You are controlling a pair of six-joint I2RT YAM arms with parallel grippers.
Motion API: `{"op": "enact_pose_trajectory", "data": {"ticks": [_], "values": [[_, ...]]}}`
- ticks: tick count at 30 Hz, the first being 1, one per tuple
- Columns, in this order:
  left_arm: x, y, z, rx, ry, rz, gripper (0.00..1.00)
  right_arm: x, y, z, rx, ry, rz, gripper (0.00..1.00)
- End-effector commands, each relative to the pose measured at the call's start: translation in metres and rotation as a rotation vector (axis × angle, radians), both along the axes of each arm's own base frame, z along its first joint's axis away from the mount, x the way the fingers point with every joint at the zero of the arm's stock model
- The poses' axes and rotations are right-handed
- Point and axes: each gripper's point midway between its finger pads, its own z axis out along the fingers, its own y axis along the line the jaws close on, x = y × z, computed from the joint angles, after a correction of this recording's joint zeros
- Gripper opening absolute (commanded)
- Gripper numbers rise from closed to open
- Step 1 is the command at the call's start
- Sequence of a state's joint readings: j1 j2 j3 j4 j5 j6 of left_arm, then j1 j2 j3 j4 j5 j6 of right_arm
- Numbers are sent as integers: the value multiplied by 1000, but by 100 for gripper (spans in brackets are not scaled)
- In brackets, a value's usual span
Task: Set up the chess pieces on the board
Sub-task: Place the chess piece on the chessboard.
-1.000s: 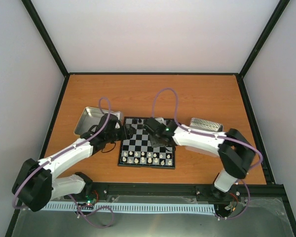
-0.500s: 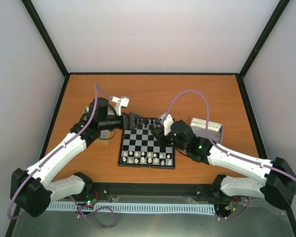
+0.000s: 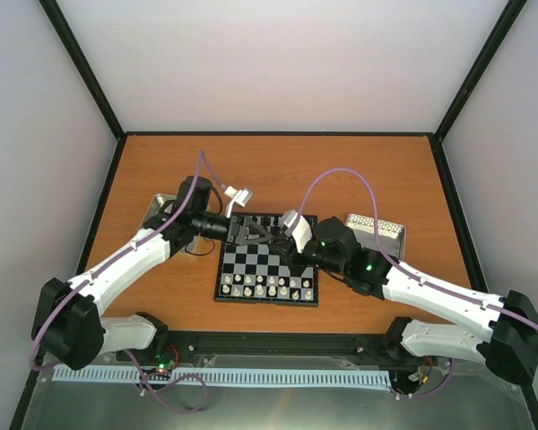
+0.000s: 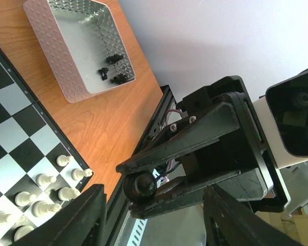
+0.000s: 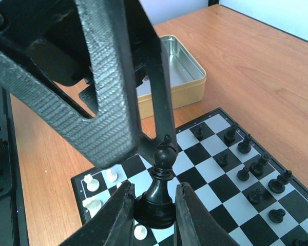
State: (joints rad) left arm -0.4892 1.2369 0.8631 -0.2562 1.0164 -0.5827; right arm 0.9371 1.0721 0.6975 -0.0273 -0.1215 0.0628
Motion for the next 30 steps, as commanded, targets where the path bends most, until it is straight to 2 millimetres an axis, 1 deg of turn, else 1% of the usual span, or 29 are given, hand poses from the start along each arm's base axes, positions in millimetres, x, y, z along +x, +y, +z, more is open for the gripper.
{"op": "enact_pose_trajectory", "data": {"ticks": [1, 7, 8, 12, 16, 23, 24, 26, 27, 30], "values": [[2, -4, 15, -48, 15, -29, 48, -2, 5, 5, -38, -38, 62, 17], [7, -6, -1, -24, 40, -24, 30, -4, 7, 3, -44, -34, 77, 16], [7, -6, -1, -24, 34, -27, 27, -4, 8, 2, -45, -31, 81, 16], [8, -5, -5, -10, 29, -27, 21, -5, 10, -3, -60, -18, 96, 17], [6, -6, -8, -11, 37, -42, 8, -4, 11, -5, -66, -12, 91, 16], [5, -5, -15, 5, 32, -45, 6, 1, 11, -4, -62, -8, 63, 18], [7, -5, -15, 11, 28, -38, 3, 3, 10, -5, -65, -1, 51, 20], [13, -3, -19, 39, 11, -4, 1, 8, 8, -6, -73, 18, 9, 33], [18, -2, -21, 60, -3, 20, 1, 10, 6, -9, -83, 34, -15, 45], [44, 11, -37, 198, -57, 173, 1, 13, -1, -14, -94, 66, -61, 69]]}}
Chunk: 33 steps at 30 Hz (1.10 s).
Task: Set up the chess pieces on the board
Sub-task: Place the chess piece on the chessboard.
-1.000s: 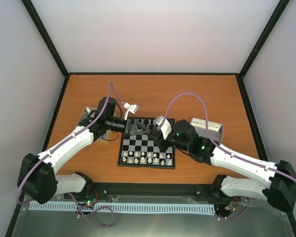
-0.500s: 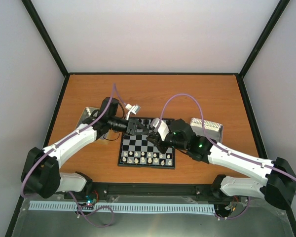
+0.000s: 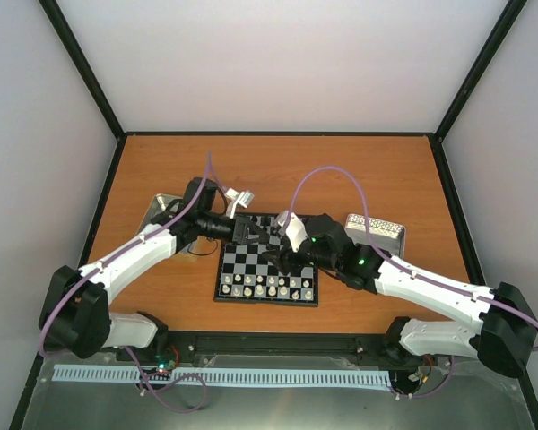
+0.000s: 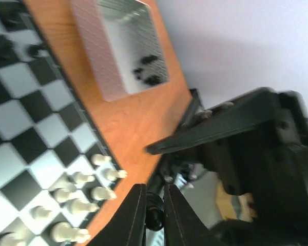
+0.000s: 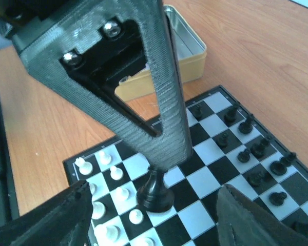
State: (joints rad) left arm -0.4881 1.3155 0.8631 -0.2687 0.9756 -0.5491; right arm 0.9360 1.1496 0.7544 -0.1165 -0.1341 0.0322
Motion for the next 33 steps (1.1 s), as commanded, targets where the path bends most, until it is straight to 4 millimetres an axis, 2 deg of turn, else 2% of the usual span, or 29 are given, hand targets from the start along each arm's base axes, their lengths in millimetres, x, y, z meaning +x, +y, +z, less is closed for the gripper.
{"op": "enact_pose_trajectory", "data": {"ticks": [1, 5, 7, 9, 16, 19, 23, 29, 33], "values": [[45, 23, -17, 221, -110, 235, 1, 11, -9, 9, 9, 21, -100, 74], [92, 80, -38, 518, -190, 587, 1, 16, -18, 15, 47, 24, -157, 82], [105, 96, -39, 580, -234, 677, 1, 20, -25, 11, 55, 30, -195, 82], [116, 103, -41, 620, -268, 714, 1, 26, -31, 5, 54, 44, -244, 82], [149, 113, -62, 761, -322, 765, 1, 45, -52, -7, 82, 102, -423, 82], [156, 103, -62, 739, -343, 732, 1, 52, -61, -11, 116, 142, -504, 82], [159, 89, -59, 682, -367, 681, 1, 64, -81, -24, 146, 224, -643, 82], [159, 84, -63, 674, -362, 654, 1, 79, -111, -46, 137, 337, -803, 80], [157, 75, -60, 631, -369, 616, 1, 83, -120, -50, 142, 377, -846, 77]]}}
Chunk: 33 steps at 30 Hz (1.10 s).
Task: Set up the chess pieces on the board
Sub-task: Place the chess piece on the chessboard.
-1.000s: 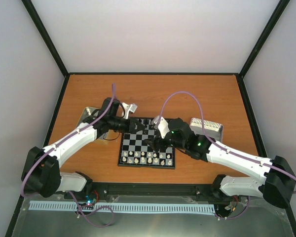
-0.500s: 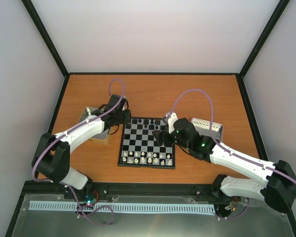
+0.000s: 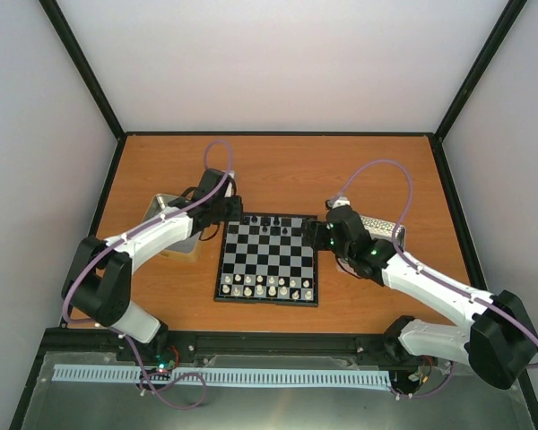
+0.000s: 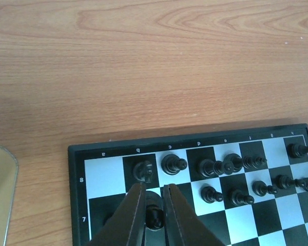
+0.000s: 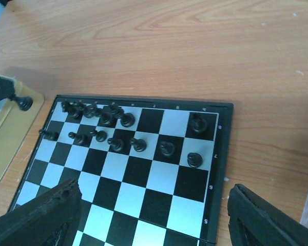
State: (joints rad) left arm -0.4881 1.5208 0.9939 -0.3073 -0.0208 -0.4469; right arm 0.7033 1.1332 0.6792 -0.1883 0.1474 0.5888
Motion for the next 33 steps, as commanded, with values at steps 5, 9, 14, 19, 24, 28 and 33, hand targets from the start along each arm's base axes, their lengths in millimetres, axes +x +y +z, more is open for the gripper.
{"op": "enact_pose_trajectory", "data": {"ticks": [5, 9, 14, 19, 24, 28, 33], "values": [[7, -37, 29, -116, -66, -180, 1, 7, -19, -12, 20, 106, -110, 71], [2, -70, 45, -115, -118, -285, 0, 10, -27, -14, 12, 123, -142, 69], [3, -111, 41, -20, -136, -366, 1, 11, -46, -21, 22, 164, -224, 68], [3, -141, 38, 1, -141, -458, 1, 8, -62, -26, 58, 187, -275, 68], [3, -159, 15, 41, -70, -556, 0, 7, -68, -26, 75, 187, -286, 68], [8, -159, -3, 78, -32, -547, 1, 6, -66, -30, 76, 202, -278, 68], [11, -162, -16, 87, -17, -549, 1, 5, -66, -35, 71, 216, -275, 68]]}}
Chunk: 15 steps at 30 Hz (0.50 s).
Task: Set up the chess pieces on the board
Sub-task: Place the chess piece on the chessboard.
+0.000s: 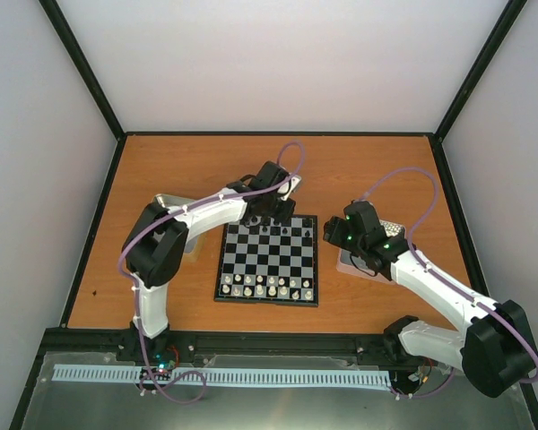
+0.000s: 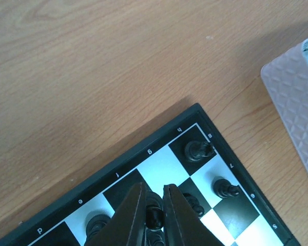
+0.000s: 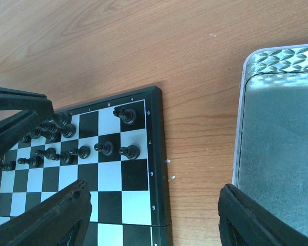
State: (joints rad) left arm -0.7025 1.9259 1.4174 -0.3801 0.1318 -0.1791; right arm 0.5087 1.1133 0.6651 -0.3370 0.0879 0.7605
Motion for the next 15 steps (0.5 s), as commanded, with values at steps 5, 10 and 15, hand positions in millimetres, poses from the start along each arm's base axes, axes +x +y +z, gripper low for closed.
{"op": "enact_pose_trajectory", "data": {"ticks": [5, 10, 15], "values": [[8, -11, -12, 26, -6, -47, 2, -1, -3, -8, 7, 25, -10, 67], [11, -11, -23, 40, 1, -39, 3, -2, -3, -9, 1, 30, -8, 68], [13, -6, -29, 68, 5, -19, 3, -2, -4, -9, 0, 31, -7, 68]]}}
